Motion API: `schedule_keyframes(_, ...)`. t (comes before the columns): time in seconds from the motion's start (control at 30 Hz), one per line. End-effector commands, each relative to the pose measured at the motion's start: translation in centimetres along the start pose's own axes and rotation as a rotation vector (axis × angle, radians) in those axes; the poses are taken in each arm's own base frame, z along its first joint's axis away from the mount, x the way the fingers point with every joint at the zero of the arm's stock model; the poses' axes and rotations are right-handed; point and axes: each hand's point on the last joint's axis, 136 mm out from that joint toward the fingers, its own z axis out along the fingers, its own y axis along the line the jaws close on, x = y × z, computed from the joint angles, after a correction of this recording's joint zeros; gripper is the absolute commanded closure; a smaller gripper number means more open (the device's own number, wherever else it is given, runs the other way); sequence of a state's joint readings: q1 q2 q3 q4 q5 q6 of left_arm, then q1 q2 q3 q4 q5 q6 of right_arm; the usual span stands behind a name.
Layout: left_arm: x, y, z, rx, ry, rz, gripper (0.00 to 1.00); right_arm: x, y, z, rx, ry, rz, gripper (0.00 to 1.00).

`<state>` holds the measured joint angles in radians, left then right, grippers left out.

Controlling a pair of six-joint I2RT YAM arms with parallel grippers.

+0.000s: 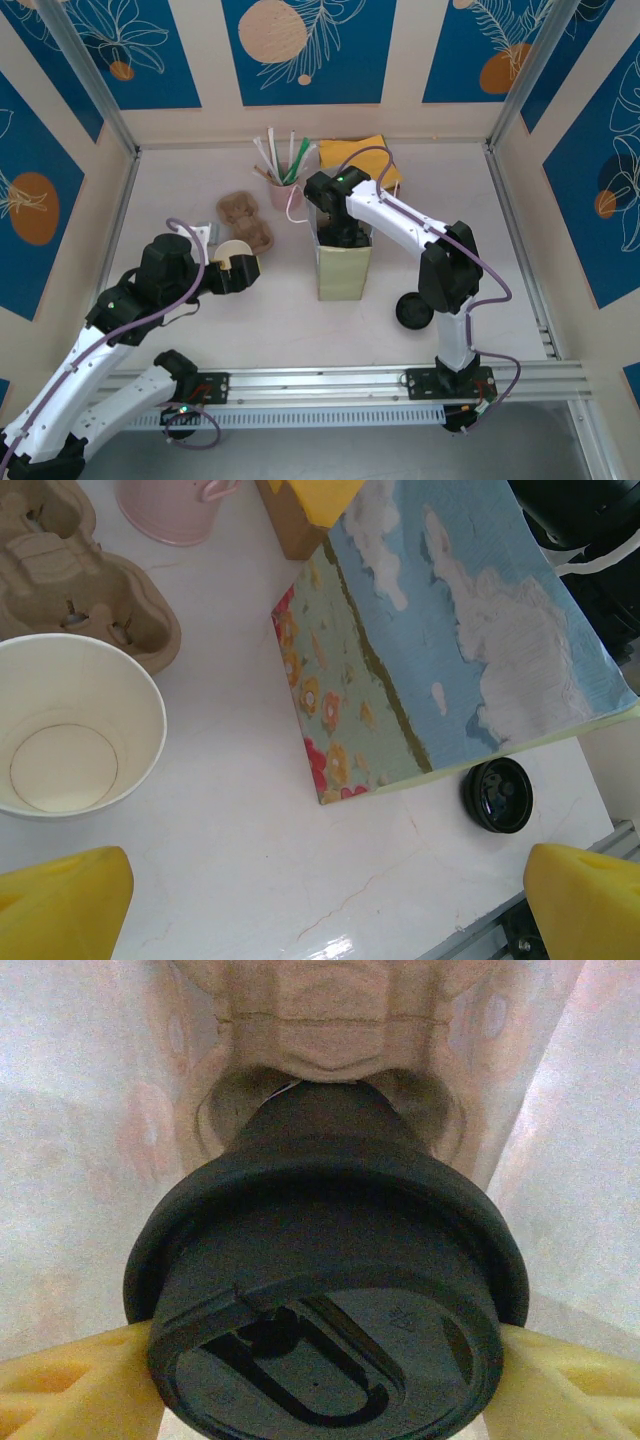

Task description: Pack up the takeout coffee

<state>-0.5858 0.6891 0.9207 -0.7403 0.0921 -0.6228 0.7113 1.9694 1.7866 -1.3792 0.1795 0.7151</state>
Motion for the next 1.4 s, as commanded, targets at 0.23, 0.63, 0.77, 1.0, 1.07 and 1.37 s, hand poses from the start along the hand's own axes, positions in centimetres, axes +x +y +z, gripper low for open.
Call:
schedule_keyframes(0.23,0.06,-0.3,0.05,0.015,-0.002,-0.002,0.0,0.11,0.17,0.95,0.035,0.021,-0.009,0.19)
schedule_keyframes(0.63,0.02,-0.26,0.18,0.013,-0.002,0.001,0.0,-0.08,0.2,0.86,0.038,0.019,-0.009,0.19)
schedule_keyframes(0.77,0.0,-0.28,0.21,0.014,-0.002,0.001,0.0,-0.1,0.22,0.87,0.038,0.019,-0.009,0.19)
schedule_keyframes(1.0,-0.03,-0.33,0.26,0.016,-0.002,0.0,0.0,-0.13,0.27,0.93,0.039,0.021,-0.01,0.19)
schedule_keyframes(1.07,-0.04,-0.39,0.26,0.018,-0.001,0.0,0.0,-0.13,0.23,0.87,0.041,0.019,-0.01,0.19)
schedule_keyframes(1.37,-0.05,-0.45,0.26,0.02,0.0,0.001,0.0,-0.2,0.27,0.82,0.039,0.019,-0.007,0.19)
